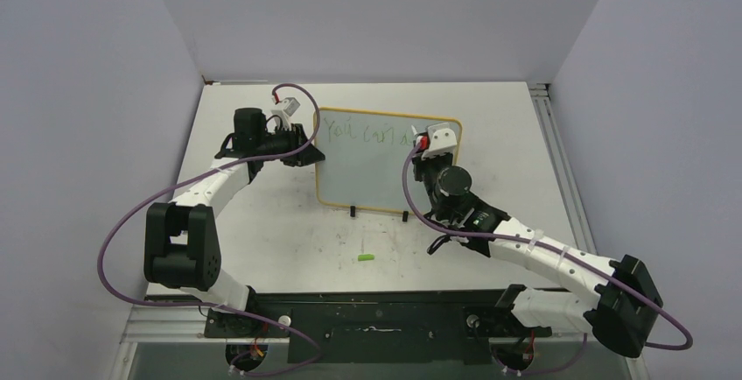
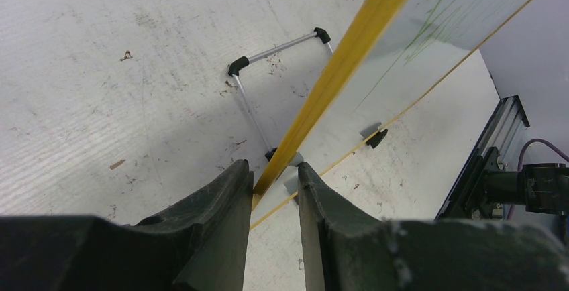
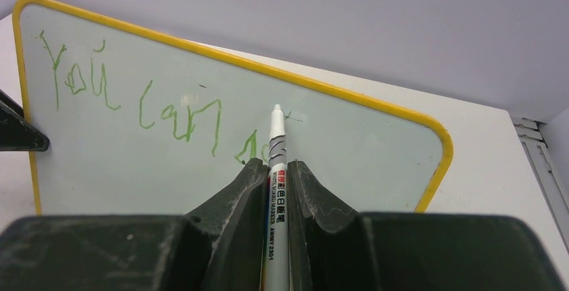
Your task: Write a sentence on the whiteboard
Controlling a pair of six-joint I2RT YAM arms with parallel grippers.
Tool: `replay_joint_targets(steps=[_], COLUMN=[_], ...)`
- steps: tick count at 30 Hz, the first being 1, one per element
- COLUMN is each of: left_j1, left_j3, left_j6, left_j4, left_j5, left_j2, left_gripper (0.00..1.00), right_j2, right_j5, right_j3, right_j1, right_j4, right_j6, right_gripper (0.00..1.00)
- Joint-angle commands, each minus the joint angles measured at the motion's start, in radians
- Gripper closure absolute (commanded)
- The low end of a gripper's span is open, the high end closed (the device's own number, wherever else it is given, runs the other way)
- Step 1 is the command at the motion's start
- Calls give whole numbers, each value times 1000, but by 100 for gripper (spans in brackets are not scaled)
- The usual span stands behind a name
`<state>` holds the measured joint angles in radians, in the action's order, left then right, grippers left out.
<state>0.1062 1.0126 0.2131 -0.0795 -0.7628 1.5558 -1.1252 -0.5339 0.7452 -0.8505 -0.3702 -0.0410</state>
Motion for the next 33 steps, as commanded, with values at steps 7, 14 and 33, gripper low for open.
replay_joint_targets(steps=[7,14,33], left_j1=[10,10,16], left_j3=[44,43,44], left_j6=[-15,-15,-15], left_j4=[0,0,1], left_j5=[-2,-3,0], left_j2=[-21,-22,-24], left_gripper=[71,72,72], right_j2=[-23,-6,42], right_j5=[-24,-26,-42], right_j3=[29,-2,-110], right_j1=[22,23,-8], right_j4=[-51,-8,70], right_j6=[-1,30,147], right_gripper=[95,95,95])
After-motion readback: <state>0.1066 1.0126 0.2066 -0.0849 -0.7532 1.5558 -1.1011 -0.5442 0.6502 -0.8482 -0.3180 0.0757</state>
